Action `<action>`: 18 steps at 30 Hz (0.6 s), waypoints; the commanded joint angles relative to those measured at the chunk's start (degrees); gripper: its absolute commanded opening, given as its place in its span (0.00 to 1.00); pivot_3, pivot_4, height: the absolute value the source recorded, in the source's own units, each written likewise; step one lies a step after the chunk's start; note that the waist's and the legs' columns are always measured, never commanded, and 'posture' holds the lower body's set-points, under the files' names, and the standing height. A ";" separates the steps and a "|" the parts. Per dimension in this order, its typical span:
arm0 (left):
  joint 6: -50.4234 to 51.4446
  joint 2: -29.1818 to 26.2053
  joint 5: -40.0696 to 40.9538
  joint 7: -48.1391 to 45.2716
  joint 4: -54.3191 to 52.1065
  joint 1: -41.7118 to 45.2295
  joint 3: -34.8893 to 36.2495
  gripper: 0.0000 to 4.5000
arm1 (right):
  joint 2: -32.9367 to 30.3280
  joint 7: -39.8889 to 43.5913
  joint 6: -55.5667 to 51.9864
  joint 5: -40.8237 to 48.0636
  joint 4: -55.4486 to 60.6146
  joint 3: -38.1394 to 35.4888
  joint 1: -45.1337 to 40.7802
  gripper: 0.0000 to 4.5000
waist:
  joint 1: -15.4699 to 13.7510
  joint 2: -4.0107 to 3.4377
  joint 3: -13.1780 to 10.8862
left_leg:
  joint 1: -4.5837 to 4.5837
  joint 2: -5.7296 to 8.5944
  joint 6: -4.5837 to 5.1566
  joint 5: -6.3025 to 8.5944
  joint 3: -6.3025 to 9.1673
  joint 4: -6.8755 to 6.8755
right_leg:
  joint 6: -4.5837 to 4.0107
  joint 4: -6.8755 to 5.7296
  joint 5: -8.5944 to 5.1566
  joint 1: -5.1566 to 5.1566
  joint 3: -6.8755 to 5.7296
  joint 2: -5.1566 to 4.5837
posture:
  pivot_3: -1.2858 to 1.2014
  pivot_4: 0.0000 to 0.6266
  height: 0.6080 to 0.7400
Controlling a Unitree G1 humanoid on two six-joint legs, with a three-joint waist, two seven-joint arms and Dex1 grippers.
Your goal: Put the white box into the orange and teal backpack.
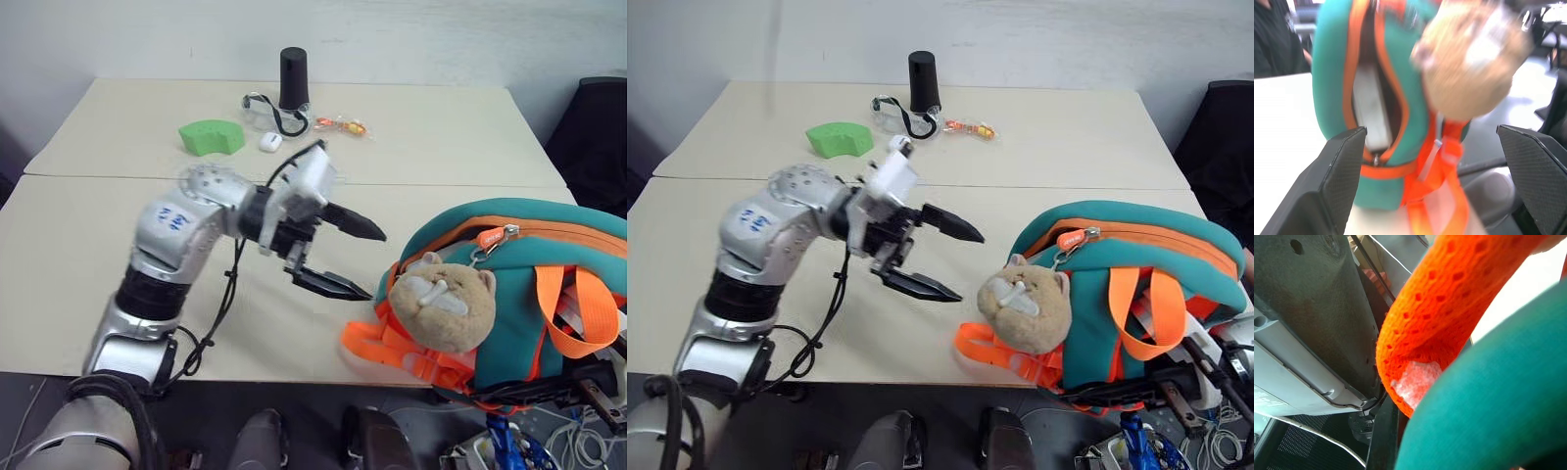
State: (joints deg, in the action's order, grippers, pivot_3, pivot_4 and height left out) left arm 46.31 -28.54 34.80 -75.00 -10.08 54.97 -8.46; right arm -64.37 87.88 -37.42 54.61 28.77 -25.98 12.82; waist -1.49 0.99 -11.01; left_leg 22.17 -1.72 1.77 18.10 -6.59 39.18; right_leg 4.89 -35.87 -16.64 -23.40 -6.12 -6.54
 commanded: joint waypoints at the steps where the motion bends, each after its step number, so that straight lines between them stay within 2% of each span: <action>1: 2.13 1.21 3.06 3.46 -4.50 1.79 0.87 0.99 | 0.81 -0.24 -0.26 0.20 0.25 0.68 -0.15 0.00 | -0.06 0.00 0.00 | 0.00 0.02 0.00 0.00 0.00 0.00 | 0.00 0.00 0.00 0.01 0.00 0.00 | 0.52 0.24 1.00; 7: 3.62 5.85 3.25 8.61 -6.71 1.30 -2.73 0.99 | 0.91 -1.33 -1.14 1.10 0.99 0.51 -0.66 0.00 | 0.03 0.00 0.00 | -0.02 0.02 -0.01 -0.01 0.01 0.00 | 0.01 -0.01 0.01 0.03 0.01 0.08 | 0.52 0.24 1.00; 14: 4.49 7.62 4.97 7.56 -4.89 1.79 -5.12 0.99 | 1.07 -2.69 -1.63 1.59 1.48 0.73 -1.05 0.00 | 0.06 0.00 0.00 | -0.06 0.00 -0.05 -0.03 -0.01 0.00 | 0.00 -0.03 0.00 0.03 0.04 0.09 | 0.52 0.24 1.00; 17: 5.30 7.94 5.42 7.32 -4.26 1.99 -5.58 0.84 | 1.28 -3.10 -1.80 1.65 1.65 0.62 -1.06 0.00 | 0.05 0.00 0.00 | -0.05 0.01 -0.05 -0.03 -0.01 0.00 | 0.00 -0.02 0.00 0.03 0.04 0.09 | 0.52 0.24 1.00; 18: 5.55 7.92 5.55 7.21 -4.18 2.03 -5.68 0.76 | 1.35 -3.20 -1.83 1.65 1.69 0.58 -1.07 0.00 | 0.06 0.00 0.00 | -0.06 0.01 -0.05 -0.03 -0.01 0.00 | 0.00 -0.02 0.00 0.03 0.04 0.09 | 0.52 0.24 1.00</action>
State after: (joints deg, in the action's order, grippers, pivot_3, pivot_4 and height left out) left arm 51.52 -20.94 38.85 -67.25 -13.89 55.90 -14.16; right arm -63.59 84.96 -38.83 55.42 29.13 -25.31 11.83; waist -1.43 0.99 -11.01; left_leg 22.12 -1.71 1.72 18.06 -6.59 39.18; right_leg 4.90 -35.89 -16.63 -23.37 -6.08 -6.45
